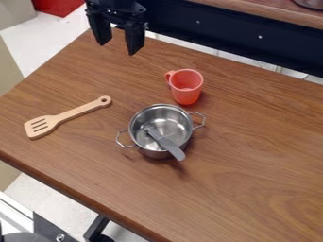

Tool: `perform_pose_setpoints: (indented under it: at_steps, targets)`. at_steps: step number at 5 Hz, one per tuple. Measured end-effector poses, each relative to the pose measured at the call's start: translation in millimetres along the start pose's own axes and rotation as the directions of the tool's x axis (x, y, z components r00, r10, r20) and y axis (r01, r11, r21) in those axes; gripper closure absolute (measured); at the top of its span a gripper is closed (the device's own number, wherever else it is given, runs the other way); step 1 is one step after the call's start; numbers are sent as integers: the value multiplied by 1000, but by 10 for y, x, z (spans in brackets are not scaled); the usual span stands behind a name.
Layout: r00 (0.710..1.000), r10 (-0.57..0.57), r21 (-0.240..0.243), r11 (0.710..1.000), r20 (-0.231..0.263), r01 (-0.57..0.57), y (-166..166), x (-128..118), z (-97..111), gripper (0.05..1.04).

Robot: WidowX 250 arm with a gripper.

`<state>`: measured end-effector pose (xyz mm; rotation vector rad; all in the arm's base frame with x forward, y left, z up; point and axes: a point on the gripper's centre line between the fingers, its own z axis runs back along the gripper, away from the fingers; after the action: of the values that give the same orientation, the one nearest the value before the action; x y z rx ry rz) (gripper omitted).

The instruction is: Moved the wooden spatula to the left of the silver pot

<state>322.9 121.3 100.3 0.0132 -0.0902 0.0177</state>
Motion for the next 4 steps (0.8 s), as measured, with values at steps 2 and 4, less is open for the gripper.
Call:
perform_pose_setpoints:
  at_steps: [2, 4]
  targets:
    - [998, -58, -34, 998, -16, 58, 84, -81, -157, 84]
    - [986, -167, -61, 984, -5, 166, 435, -237, -280, 84]
